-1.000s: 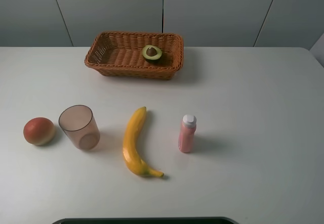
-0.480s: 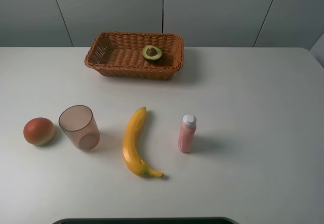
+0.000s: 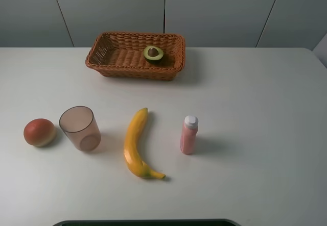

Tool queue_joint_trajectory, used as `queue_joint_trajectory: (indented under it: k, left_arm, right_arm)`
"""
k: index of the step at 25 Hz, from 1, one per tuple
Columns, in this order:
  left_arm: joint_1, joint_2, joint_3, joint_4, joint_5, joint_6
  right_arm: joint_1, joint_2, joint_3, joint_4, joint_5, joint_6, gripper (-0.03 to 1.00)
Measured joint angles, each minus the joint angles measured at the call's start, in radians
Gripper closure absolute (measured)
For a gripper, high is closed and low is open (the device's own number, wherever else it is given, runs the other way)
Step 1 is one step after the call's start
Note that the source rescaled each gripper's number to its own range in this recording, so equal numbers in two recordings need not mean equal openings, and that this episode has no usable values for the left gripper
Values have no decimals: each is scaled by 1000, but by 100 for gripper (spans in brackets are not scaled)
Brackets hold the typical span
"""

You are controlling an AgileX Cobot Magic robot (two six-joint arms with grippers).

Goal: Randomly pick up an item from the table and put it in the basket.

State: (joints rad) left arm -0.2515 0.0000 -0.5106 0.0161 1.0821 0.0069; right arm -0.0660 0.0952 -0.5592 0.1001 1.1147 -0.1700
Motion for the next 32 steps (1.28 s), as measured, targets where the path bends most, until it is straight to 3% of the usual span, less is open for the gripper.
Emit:
queue_joint_trajectory:
  k: [18,32]
  left_arm:
    - [0,0,0,0,0,0]
    - [0,0,0,0,0,0]
  right_arm:
    - [50,-96,45,-60,-15,95,-3]
    - [54,-96,45,-61,-18,100,-3]
